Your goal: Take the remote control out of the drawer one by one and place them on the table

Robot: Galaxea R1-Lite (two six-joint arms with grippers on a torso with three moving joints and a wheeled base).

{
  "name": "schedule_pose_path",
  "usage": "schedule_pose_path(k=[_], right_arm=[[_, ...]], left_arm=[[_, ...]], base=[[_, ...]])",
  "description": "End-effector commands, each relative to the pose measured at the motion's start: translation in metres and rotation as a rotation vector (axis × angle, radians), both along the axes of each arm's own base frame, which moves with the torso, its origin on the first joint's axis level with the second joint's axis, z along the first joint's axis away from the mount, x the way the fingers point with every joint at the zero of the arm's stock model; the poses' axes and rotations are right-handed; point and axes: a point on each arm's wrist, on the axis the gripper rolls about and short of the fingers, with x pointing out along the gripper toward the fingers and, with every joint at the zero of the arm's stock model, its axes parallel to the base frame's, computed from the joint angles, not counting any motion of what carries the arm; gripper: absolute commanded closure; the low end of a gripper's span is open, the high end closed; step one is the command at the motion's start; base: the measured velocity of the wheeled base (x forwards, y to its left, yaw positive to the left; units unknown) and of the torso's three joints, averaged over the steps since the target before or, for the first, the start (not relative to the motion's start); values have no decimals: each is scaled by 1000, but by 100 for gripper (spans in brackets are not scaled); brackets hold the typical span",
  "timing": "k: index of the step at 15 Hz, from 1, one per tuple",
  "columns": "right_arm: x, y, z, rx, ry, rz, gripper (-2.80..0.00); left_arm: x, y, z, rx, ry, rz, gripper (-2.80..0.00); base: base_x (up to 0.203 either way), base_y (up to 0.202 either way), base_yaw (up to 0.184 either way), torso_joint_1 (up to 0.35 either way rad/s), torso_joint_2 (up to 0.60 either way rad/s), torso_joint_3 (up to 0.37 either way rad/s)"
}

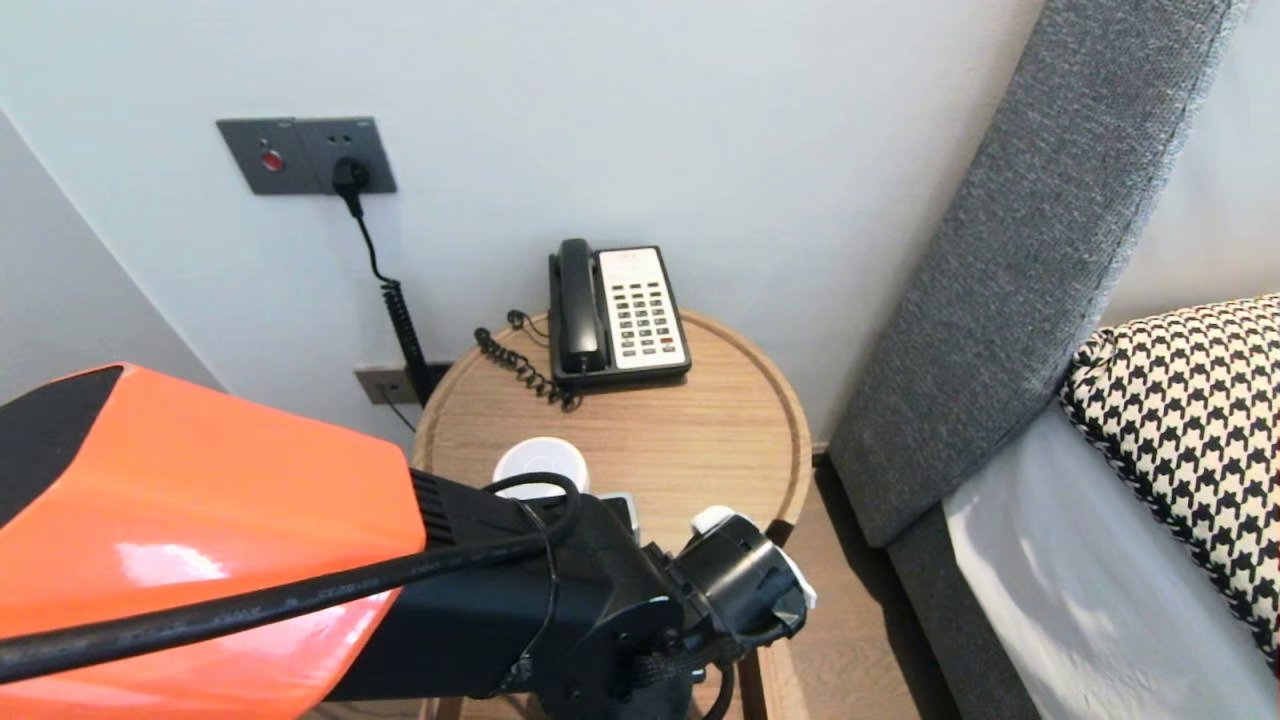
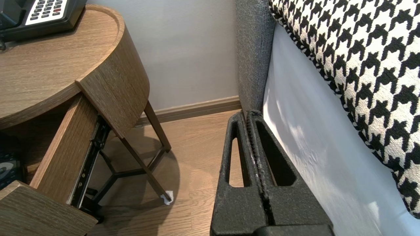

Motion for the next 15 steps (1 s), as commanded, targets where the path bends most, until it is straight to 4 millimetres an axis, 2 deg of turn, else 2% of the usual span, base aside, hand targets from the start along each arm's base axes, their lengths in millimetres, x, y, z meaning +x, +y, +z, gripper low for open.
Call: schedule_pose_path(k=[1, 6, 8, 15], right_arm=[[2, 0, -7, 0, 27, 0, 0], [2, 0, -7, 0, 27, 0, 0], [2, 0, -7, 0, 27, 0, 0], [2, 0, -7, 0, 27, 0, 0]], left_arm=[[-3, 2, 7, -7, -26, 7, -280], [-21, 15, 4, 32, 4, -27, -280], [-27, 18, -4, 63, 15, -39, -280], [-30, 10, -10, 39, -4, -53, -280]], base=[[0, 0, 0, 0, 0, 0], [0, 0, 0, 0, 0, 0], [0, 0, 0, 0, 0, 0], [0, 0, 0, 0, 0, 0]])
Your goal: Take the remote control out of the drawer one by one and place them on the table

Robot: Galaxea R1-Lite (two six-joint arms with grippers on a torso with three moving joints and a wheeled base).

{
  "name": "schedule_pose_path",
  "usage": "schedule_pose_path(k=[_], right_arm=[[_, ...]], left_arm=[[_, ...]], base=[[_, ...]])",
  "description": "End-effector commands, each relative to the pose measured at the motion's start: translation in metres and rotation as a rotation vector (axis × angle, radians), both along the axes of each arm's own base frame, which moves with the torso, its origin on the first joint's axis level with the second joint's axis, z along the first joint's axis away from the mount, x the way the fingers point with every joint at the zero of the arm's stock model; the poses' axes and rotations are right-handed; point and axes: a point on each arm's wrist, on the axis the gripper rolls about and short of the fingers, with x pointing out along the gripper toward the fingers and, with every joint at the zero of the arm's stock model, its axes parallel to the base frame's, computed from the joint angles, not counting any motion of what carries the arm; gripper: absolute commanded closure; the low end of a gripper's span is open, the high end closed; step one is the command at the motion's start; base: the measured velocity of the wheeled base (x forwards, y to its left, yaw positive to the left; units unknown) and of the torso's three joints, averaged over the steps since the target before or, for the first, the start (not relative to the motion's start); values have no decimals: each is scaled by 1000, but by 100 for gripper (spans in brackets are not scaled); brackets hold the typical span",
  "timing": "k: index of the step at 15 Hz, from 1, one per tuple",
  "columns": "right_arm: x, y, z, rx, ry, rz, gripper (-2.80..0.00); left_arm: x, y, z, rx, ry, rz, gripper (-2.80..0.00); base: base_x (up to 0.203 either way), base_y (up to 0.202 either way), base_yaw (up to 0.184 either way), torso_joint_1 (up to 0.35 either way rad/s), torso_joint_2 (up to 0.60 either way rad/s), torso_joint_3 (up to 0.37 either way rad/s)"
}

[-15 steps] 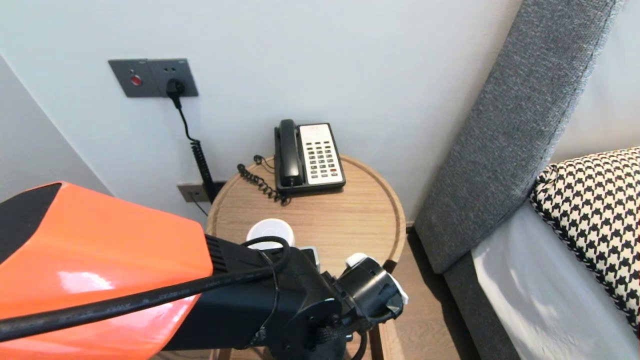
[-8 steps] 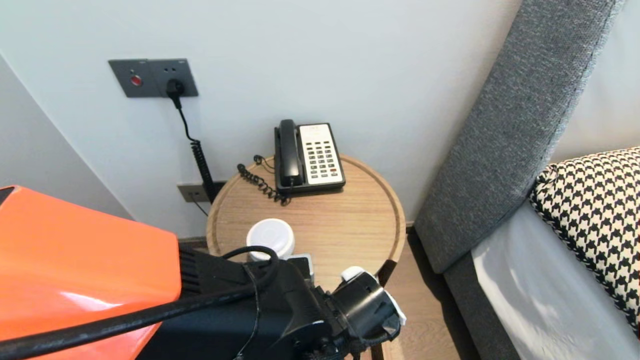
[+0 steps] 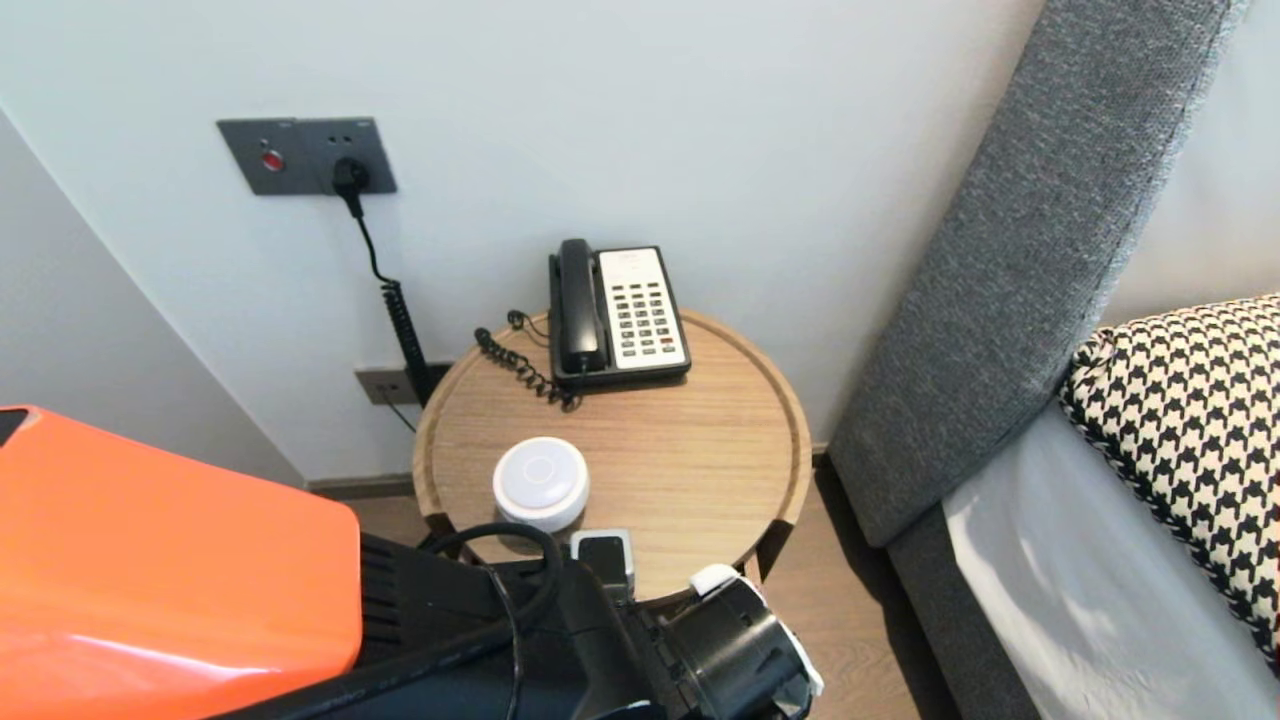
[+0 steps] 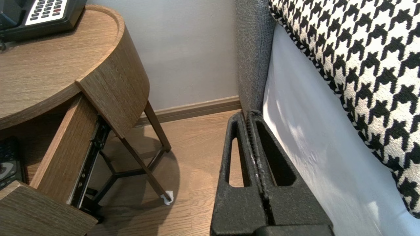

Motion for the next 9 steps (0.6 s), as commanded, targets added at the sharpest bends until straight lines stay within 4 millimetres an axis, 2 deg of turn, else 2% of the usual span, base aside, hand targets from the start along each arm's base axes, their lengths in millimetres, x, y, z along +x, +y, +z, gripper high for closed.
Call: schedule_pose_path(k=[1, 5, 9], right_arm=[[2, 0, -7, -1, 27, 1, 0], [2, 0, -7, 0, 27, 0, 0], [2, 0, -7, -1, 27, 1, 0]], left_arm=[[-1, -1, -4, 7, 4, 7, -280], [0, 1, -23, 40, 25, 32, -280], [3, -2, -25, 14, 14, 35, -280]], base=[[0, 0, 0, 0, 0, 0], [0, 0, 0, 0, 0, 0], [0, 0, 0, 0, 0, 0]])
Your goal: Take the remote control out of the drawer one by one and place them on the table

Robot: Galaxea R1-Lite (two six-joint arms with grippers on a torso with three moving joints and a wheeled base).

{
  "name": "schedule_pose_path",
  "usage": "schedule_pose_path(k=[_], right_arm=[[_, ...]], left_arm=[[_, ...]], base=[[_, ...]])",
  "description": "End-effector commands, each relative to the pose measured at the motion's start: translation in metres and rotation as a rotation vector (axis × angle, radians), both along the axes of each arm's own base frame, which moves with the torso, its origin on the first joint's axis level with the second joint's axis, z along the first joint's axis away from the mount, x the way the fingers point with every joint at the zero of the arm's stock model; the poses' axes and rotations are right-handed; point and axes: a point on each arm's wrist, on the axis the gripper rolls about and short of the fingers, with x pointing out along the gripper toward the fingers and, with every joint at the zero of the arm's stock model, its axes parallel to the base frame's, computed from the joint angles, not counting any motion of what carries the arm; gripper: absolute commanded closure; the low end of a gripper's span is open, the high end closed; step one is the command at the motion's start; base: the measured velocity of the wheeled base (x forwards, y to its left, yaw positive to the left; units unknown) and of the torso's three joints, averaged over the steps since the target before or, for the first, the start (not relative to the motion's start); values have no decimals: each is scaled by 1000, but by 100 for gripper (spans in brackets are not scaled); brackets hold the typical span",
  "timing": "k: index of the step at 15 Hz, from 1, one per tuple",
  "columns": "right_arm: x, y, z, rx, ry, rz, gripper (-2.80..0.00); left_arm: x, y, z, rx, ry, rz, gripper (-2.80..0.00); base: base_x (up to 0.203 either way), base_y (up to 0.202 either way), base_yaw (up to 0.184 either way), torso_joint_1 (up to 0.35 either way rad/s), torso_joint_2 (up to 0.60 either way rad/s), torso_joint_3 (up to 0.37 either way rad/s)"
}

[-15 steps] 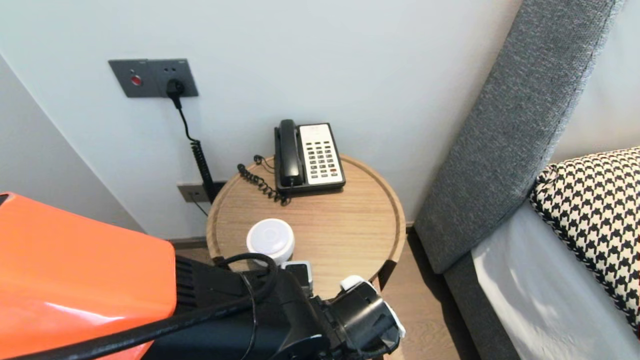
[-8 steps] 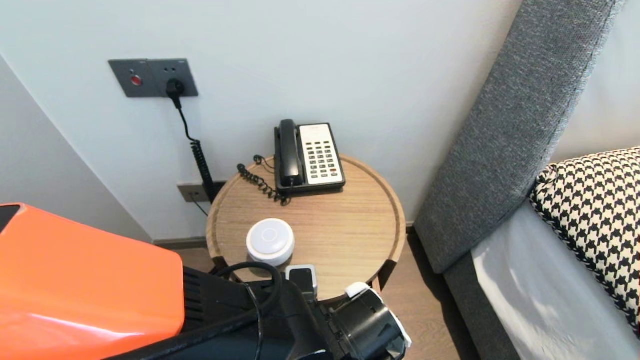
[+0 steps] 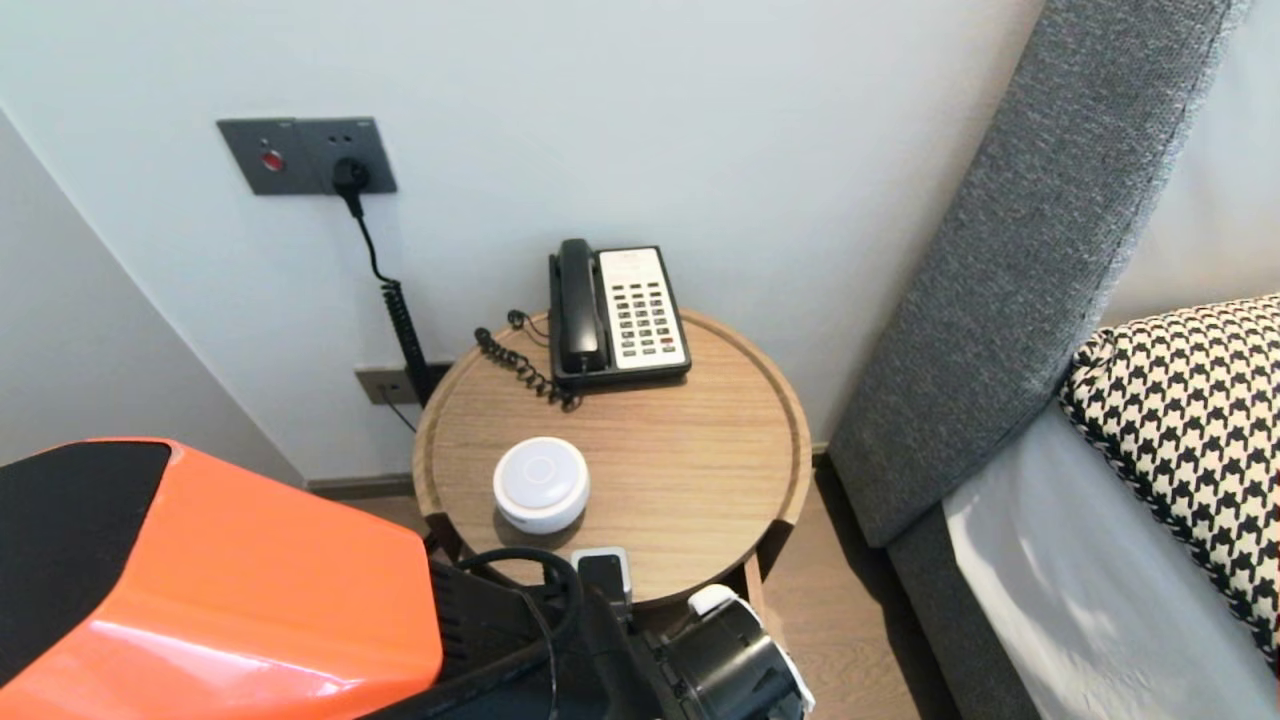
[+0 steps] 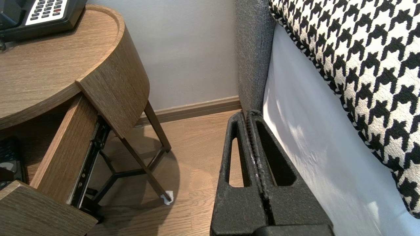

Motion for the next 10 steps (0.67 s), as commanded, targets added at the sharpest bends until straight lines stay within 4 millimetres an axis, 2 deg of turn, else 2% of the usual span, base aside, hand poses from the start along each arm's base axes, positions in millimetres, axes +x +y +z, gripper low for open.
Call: schedule_pose_path(k=[1, 10], right_arm=[[2, 0, -7, 1, 27, 0, 0], [2, 0, -7, -1, 27, 0, 0]], left_arm=[[3, 0, -2, 3, -2, 15, -280], [24, -2, -1, -25, -16, 68, -280]], base=[[0, 0, 0, 0, 0, 0], [0, 0, 0, 0, 0, 0]])
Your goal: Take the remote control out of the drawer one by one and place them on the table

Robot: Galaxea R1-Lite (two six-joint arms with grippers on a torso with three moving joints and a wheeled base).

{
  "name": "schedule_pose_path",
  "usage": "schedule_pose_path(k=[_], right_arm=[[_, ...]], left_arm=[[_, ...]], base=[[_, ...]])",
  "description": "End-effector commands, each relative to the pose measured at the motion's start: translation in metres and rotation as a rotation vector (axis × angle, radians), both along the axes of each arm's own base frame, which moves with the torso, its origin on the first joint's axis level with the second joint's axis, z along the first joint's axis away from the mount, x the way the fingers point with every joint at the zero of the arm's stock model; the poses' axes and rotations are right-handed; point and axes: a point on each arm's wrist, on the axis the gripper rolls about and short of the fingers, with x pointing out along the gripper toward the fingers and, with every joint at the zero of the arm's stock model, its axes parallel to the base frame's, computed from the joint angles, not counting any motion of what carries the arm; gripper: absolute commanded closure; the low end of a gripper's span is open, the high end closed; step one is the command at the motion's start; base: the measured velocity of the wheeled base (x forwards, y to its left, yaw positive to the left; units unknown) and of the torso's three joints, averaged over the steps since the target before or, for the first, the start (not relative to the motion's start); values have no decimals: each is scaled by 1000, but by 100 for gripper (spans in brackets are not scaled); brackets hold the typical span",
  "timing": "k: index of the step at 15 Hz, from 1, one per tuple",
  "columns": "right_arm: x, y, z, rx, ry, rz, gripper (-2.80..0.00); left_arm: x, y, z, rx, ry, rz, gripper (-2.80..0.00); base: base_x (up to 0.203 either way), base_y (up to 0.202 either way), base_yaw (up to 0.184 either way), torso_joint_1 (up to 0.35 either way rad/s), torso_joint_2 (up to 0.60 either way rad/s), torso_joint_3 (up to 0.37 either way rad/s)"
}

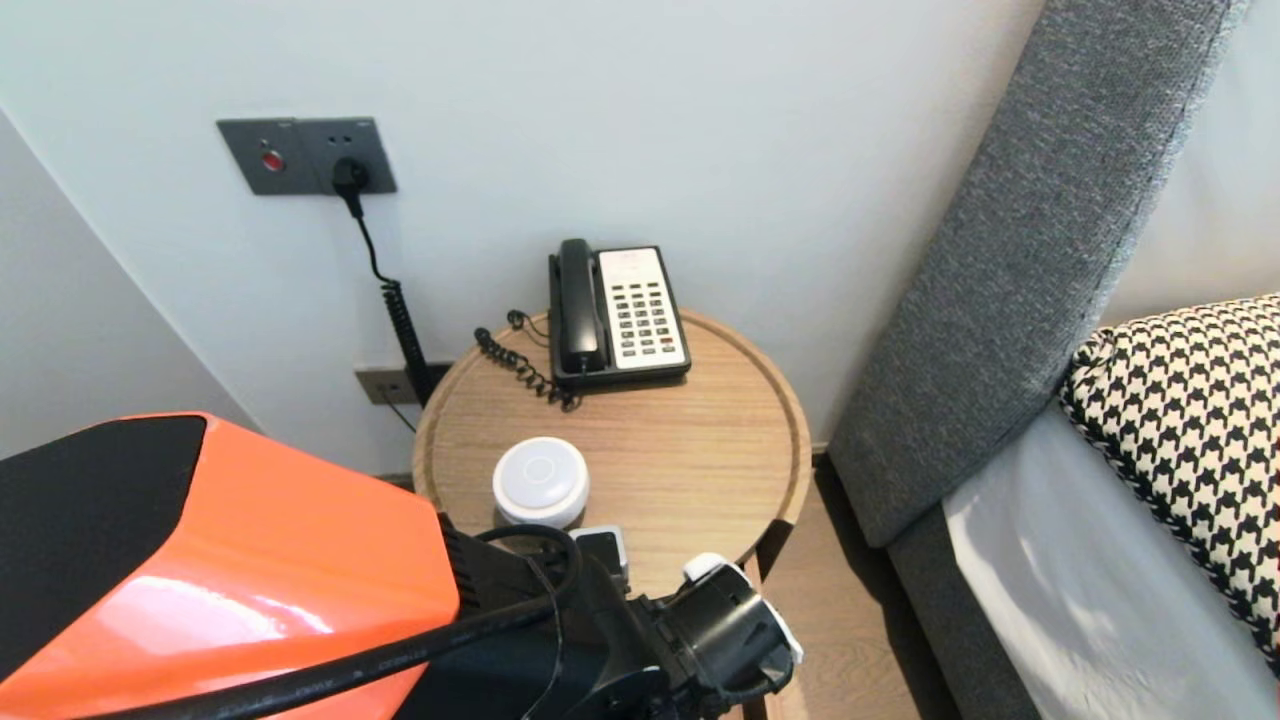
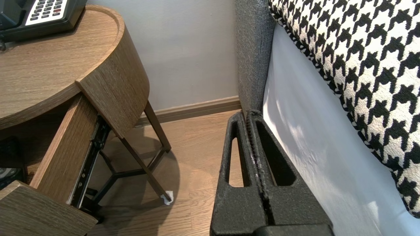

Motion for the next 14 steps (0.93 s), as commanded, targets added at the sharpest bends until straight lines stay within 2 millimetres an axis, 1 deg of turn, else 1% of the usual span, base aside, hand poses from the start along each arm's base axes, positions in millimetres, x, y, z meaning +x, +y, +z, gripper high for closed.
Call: schedule_pose_path(k=[1, 9, 14], right_arm=[[2, 0, -7, 0, 27, 1, 0], [2, 0, -7, 1, 27, 0, 0], [2, 0, -7, 0, 27, 1, 0]], left_arm=[[7, -1, -6, 9, 3, 24, -280], [9, -1, -16, 33, 19, 30, -280], [9, -1, -18, 39, 24, 29, -280]], base=[[0, 0, 0, 0, 0, 0], [0, 0, 0, 0, 0, 0], [0, 0, 0, 0, 0, 0]])
